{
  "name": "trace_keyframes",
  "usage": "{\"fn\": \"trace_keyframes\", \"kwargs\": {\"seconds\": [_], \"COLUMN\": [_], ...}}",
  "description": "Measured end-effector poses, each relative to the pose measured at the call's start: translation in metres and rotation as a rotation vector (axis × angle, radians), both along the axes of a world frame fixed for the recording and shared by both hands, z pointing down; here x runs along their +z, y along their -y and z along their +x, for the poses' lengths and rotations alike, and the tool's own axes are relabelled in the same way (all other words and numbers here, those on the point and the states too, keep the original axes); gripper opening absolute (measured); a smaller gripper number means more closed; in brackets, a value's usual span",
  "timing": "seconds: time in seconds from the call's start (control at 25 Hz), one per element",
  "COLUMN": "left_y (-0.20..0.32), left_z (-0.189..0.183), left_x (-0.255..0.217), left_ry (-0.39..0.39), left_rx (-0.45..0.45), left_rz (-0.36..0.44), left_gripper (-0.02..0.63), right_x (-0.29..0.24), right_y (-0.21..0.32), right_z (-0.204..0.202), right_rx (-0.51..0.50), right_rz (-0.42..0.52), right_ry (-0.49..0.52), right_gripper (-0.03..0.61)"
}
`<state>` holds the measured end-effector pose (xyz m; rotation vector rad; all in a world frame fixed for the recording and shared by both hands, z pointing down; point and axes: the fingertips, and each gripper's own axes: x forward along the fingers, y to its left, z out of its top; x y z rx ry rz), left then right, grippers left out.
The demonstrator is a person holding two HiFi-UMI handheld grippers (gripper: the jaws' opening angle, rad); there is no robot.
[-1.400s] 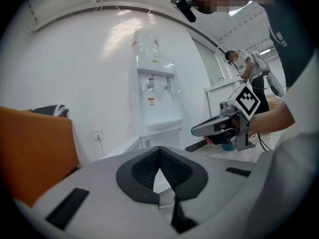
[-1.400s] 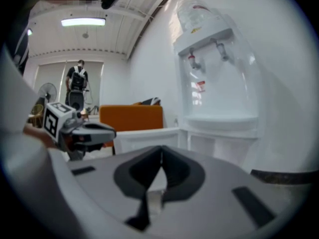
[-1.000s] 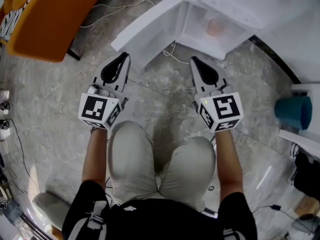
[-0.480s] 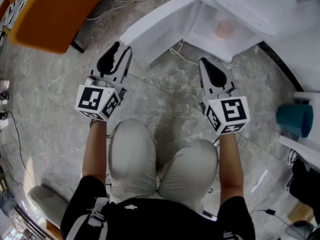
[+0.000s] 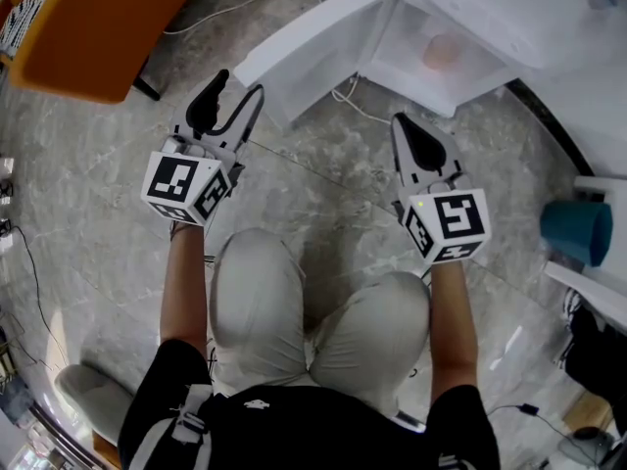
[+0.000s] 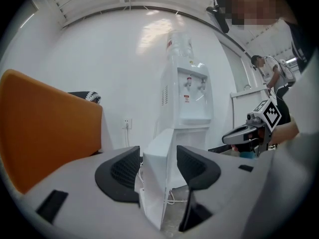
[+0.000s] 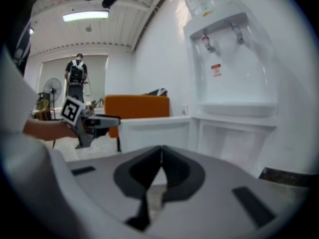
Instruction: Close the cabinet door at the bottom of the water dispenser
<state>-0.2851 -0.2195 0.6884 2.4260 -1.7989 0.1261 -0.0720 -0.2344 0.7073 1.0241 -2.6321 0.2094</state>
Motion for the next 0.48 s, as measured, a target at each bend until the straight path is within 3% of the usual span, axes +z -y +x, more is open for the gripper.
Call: {"fn": "trace_keyframes", "kwargs": {"seconds": [0.48], "left_y": [-0.0026], "left_z": [0.0107], "left_x": [0.0034], "left_ry": [-0.037], "left_rx": [0.05], "left_rz": [-0.015], "left_gripper": [0.23], "right_x": [0.0029], "right_y": [-0.0022], "right_z": [-0.0066], "right_rx": [-0.009], "right_rz": [-0.005], "right_ry": [-0.006], "right_gripper": [0.034]}}
